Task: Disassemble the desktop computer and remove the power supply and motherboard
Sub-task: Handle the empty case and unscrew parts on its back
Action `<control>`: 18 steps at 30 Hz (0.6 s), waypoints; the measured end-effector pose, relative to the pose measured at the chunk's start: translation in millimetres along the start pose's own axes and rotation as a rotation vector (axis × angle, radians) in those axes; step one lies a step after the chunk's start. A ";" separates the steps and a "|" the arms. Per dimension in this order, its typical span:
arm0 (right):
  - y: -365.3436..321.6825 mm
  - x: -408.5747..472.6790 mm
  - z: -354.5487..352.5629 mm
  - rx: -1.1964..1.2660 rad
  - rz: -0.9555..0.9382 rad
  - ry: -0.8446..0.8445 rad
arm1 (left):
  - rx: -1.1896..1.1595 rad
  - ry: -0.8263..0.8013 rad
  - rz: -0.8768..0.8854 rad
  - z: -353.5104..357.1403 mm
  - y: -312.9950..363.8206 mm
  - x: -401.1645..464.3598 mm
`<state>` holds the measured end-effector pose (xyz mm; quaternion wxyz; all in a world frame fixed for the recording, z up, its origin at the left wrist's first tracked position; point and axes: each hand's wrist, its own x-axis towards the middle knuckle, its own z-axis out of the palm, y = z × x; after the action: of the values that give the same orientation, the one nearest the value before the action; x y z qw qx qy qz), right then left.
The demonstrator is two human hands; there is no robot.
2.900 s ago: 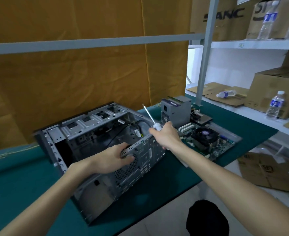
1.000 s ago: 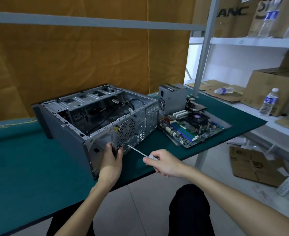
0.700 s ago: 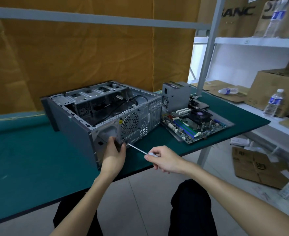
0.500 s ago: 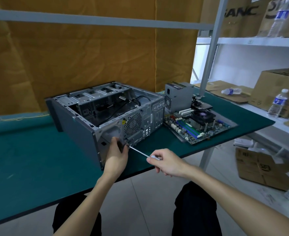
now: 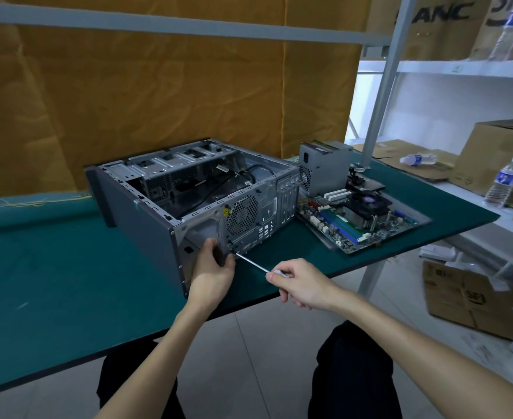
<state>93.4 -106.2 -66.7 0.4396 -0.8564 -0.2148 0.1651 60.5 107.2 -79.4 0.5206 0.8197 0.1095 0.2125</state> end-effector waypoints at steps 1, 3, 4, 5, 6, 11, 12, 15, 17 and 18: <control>0.1 -0.2 -0.1 0.006 0.004 0.000 | 0.009 0.005 -0.001 0.4 -0.1 0.1; 0.2 -0.1 -0.5 0.016 0.014 0.002 | 0.027 0.012 -0.002 0.8 -0.3 0.2; 0.1 0.0 -0.8 0.018 0.016 0.002 | 0.028 0.012 0.000 0.9 -0.1 0.2; -0.3 -0.2 -0.8 0.019 0.019 0.003 | 0.024 0.011 0.003 0.9 0.1 0.1; -0.8 -0.4 -0.7 0.018 0.021 0.005 | 0.018 0.011 0.007 0.9 0.0 -0.1; -4.9 -3.3 -0.6 0.001 0.022 0.010 | 0.001 0.020 0.012 1.2 -0.4 -0.2; -6.4 -3.6 -0.2 -0.001 0.026 0.006 | 0.000 0.022 0.011 1.1 -0.3 -0.2; -13.4 -4.1 1.0 0.044 0.071 -0.063 | 0.011 0.027 0.018 0.6 0.0 -0.3; -21.8 -5.0 0.1 0.176 0.139 -0.151 | 0.023 0.024 0.016 0.0 0.8 -0.2; -26.1 -5.6 -1.1 0.248 0.168 -0.192 | 0.027 0.024 0.012 0.2 1.4 -0.1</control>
<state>83.3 -96.3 -44.1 0.5038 -0.7909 -0.1615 0.3074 60.4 106.4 -78.2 0.5066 0.8247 0.1136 0.2242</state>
